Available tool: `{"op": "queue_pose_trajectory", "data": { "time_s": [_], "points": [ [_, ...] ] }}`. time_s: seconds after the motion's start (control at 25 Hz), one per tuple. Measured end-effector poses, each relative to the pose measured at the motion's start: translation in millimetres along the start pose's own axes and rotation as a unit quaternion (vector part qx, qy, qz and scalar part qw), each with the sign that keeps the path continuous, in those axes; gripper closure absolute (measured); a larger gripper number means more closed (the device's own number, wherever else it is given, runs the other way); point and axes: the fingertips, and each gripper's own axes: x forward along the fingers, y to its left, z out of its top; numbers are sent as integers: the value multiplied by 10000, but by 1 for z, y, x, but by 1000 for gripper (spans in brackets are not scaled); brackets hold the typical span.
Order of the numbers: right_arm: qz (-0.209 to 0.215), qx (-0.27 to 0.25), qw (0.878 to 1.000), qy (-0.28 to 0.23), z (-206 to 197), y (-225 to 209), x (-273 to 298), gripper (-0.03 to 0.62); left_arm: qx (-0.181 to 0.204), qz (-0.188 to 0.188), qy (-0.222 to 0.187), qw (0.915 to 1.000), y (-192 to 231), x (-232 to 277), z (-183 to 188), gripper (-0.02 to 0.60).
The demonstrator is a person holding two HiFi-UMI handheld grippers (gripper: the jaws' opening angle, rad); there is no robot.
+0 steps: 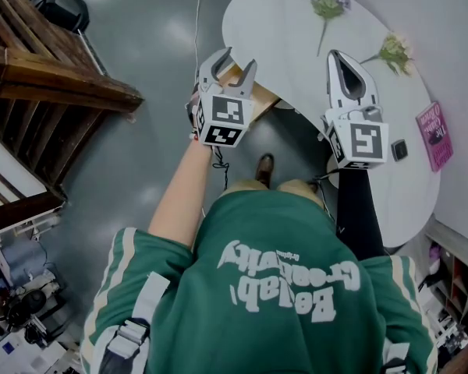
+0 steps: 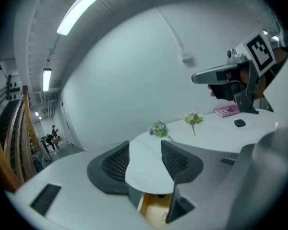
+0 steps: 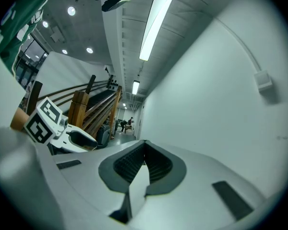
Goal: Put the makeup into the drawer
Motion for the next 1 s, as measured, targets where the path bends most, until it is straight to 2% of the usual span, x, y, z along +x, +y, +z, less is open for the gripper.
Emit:
{"op": "queue_pose_trajectory", "data": {
  "time_s": [0.2, 0.44, 0.76, 1.0],
  "points": [
    [-105, -40, 9999, -97, 8, -6, -8, 585, 47, -21, -801, 9968, -1, -20, 78, 356],
    [-324, -56, 9994, -107, 11, -21, -34, 585, 24, -285, -922, 9953, -30, -16, 99, 356],
    [-1110, -74, 9938, 36, 0, -96, -119, 585, 36, -1014, -1206, 9875, -131, 5, 146, 356],
    [-1807, -23, 9834, 148, -6, -161, -203, 585, -5, -1677, -1412, 9757, -228, 13, 183, 356]
  ]
}}
